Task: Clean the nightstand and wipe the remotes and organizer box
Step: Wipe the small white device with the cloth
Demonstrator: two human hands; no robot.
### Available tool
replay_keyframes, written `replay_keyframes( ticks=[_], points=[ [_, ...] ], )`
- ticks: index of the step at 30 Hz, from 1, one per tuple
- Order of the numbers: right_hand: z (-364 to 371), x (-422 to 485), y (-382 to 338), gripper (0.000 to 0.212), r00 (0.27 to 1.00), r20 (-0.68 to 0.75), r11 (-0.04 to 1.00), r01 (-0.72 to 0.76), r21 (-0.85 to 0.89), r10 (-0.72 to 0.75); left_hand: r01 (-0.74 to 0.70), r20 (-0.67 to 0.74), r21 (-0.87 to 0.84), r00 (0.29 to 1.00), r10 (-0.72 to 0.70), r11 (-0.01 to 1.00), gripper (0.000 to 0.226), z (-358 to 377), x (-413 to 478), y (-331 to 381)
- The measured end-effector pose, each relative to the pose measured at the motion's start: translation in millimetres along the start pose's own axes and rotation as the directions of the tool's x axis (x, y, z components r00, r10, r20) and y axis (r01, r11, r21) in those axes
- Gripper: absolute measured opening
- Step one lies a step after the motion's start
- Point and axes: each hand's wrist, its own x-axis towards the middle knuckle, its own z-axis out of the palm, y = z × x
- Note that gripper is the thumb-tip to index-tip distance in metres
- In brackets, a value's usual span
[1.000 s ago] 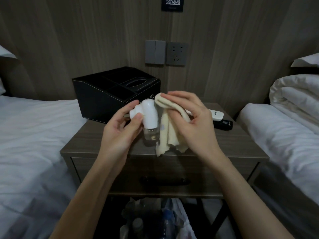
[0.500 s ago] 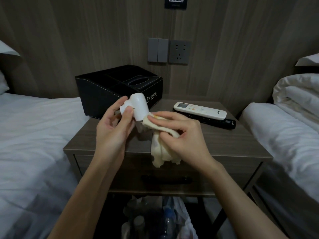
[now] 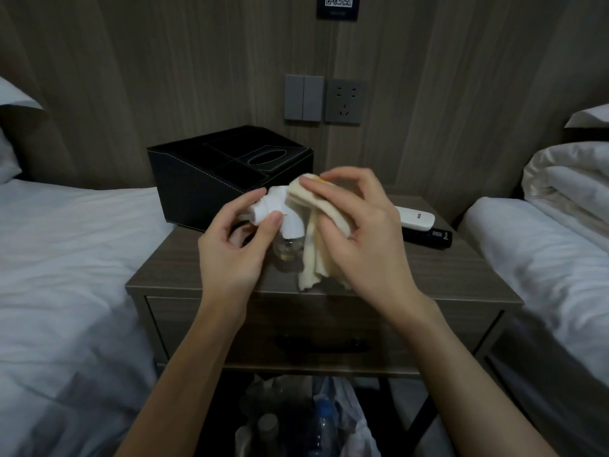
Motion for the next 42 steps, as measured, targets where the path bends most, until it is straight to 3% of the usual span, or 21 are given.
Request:
replay_keyframes(
  ticks=[8,19,28,30,32,35,39,42],
  points=[
    [15,-9,-2,0.048,0.979,0.204,0.983,0.059,-0.175,-0.022,-0.154,0.002,0.113,0.988,0.155,0.982,0.030,-1,0,-6],
    [18,-23,6,0.047,0.970,0.241,0.997,-0.014,-0.074,0.031,-0.124,-0.151,0.017,0.981,0.125,0.992,0.027,1,2,-12],
    [9,-25,13,0.026,0.919,0.385,0.952,0.186,-0.242,-0.082,-0.089,-0.263,-0.008,0.961,0.084,0.996,0.025,1,6,-11],
    [5,-22,18,0.027,0.950,0.304,0.958,0.149,-0.243,-0.071,-0.095,-0.267,-0.028,0.960,0.084,0.995,0.026,0,7,-9],
    [-1,-14,26,0.028,0.990,0.129,0.974,0.089,-0.207,-0.063,-0.109,-0.258,-0.019,0.961,0.101,0.994,0.026,0,7,-8],
    [-10,-3,37,0.033,0.999,-0.007,0.984,-0.052,-0.168,0.051,-0.130,-0.227,0.014,0.965,0.130,0.991,0.026,2,5,-7],
    [-4,-3,52,0.045,0.950,0.195,0.958,-0.208,-0.195,0.246,-0.152,-0.182,0.038,0.971,0.156,0.988,0.026,5,1,-7],
    [1,-4,47,0.056,0.932,0.287,0.962,-0.164,-0.217,0.223,-0.154,-0.161,0.042,0.974,0.159,0.987,0.027,6,-1,-8]
  ],
)
